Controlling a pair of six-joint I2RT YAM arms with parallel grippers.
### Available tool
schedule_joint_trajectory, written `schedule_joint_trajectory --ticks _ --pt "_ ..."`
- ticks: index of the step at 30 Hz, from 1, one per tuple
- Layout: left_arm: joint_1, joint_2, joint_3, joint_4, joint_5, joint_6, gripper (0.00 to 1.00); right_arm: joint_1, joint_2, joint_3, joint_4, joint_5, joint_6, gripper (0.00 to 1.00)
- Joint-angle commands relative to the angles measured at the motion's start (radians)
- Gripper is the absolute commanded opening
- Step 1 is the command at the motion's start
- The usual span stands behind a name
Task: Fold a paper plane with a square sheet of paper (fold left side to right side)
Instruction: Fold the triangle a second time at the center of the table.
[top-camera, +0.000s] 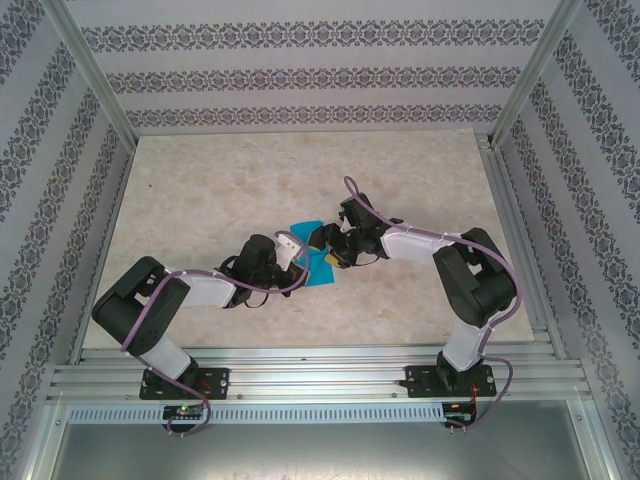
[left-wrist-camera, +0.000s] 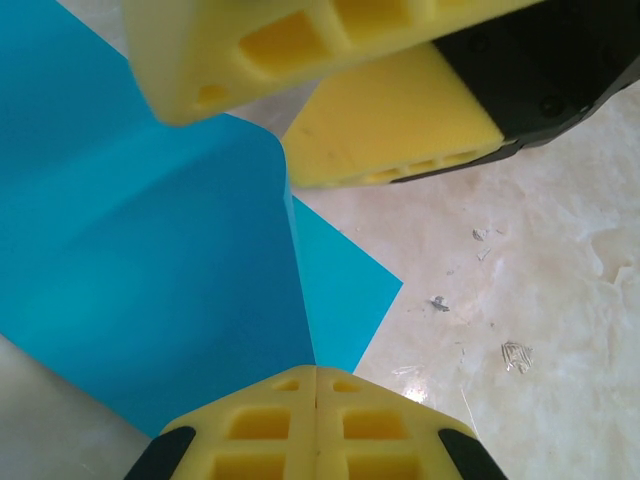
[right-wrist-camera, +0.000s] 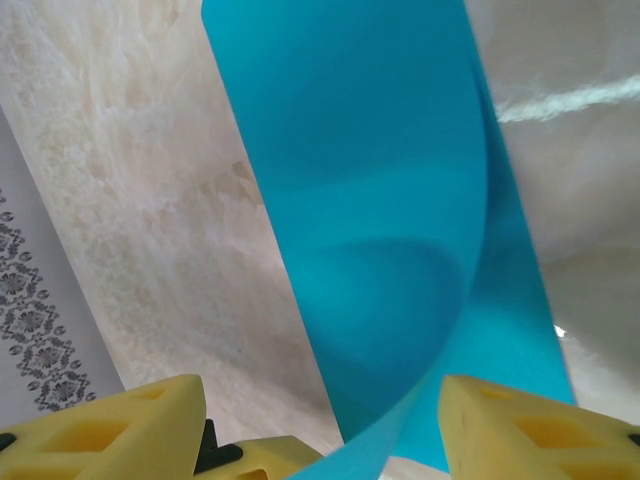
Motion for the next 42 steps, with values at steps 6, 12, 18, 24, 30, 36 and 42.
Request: schedule_joint_trajectory --ticks 6,12,18,24,30,36,42 --pt "-0.012 -0.006 0.012 0.035 0.037 -0.003 0.12 0.022 0.043 0.015 0.088 -0.018 0.055 0.63" --pt "-0.011 -0.015 0.030 0.032 0.059 -0.020 0.28 0.028 0.046 0.019 0.068 -0.011 0.043 0.64" --pt "-0.011 -0.001 0.069 -0.003 0.019 -0.040 0.32 0.030 0.045 0.025 0.054 -0.009 0.033 0.63" --pt "-0.011 0.024 0.096 -0.014 -0.012 -0.072 0.29 0.032 0.047 0.025 0.052 -0.009 0.030 0.64" --pt "-0.012 0.058 0.116 -0.011 0.003 -0.094 0.12 0.034 0.048 0.032 0.044 -0.008 0.026 0.64" --pt "-0.010 0.051 0.110 -0.006 -0.008 -0.103 0.00 0.036 0.048 0.037 0.036 -0.009 0.020 0.64" --pt "0.006 0.029 0.076 0.031 0.008 -0.128 0.00 0.032 0.030 0.041 0.021 -0.002 0.002 0.64"
